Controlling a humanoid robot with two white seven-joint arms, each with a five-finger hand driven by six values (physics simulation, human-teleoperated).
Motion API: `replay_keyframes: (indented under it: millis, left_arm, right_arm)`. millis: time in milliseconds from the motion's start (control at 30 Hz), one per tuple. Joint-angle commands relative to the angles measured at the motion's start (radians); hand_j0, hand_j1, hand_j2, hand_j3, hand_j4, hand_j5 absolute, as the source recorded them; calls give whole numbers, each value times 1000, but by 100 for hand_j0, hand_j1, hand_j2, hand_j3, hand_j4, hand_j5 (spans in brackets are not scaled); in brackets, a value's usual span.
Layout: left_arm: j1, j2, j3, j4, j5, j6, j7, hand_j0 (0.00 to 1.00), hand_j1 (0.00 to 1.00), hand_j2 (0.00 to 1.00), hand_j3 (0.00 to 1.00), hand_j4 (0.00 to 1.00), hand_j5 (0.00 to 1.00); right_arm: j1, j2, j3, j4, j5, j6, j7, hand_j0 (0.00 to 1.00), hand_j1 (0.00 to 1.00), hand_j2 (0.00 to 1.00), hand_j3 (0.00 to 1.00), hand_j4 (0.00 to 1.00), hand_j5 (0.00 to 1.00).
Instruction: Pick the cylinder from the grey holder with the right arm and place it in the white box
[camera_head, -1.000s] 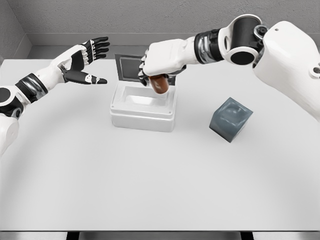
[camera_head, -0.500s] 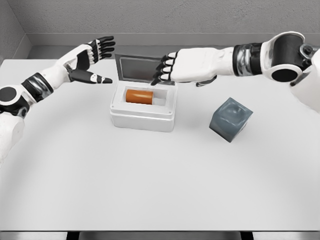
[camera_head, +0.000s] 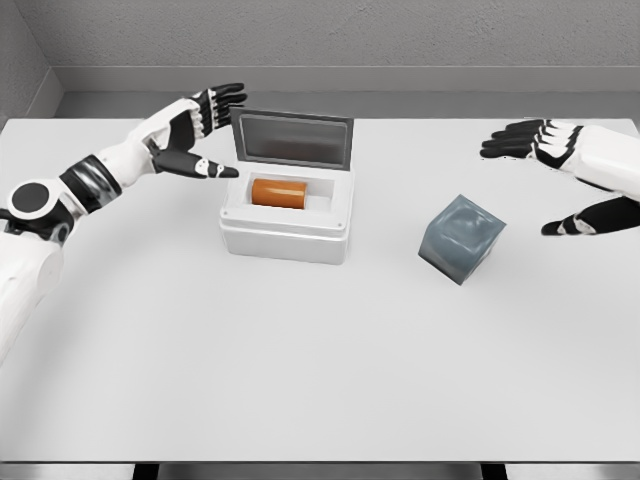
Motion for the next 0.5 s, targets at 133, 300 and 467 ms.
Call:
replay_keyframes:
  millis: [133, 300, 467]
  left_arm:
    - [15, 12, 3, -78, 10, 0, 0, 100, 100, 100, 100, 100, 100]
    - [35, 43, 9, -106, 12, 0, 0, 100, 100, 100, 100, 100, 100]
    - [32, 112, 12, -101, 12, 0, 0, 100, 100, 100, 100, 100, 100]
  right_arm:
    - [46, 129, -113, -4, -47, 4, -1, 100, 100, 100, 100, 100, 100]
    - [169, 219, -107, -5, -30, 4, -1, 100, 100, 100, 100, 100, 100]
    - [172, 224, -112, -5, -31, 4, -1, 100, 100, 100, 100, 100, 100]
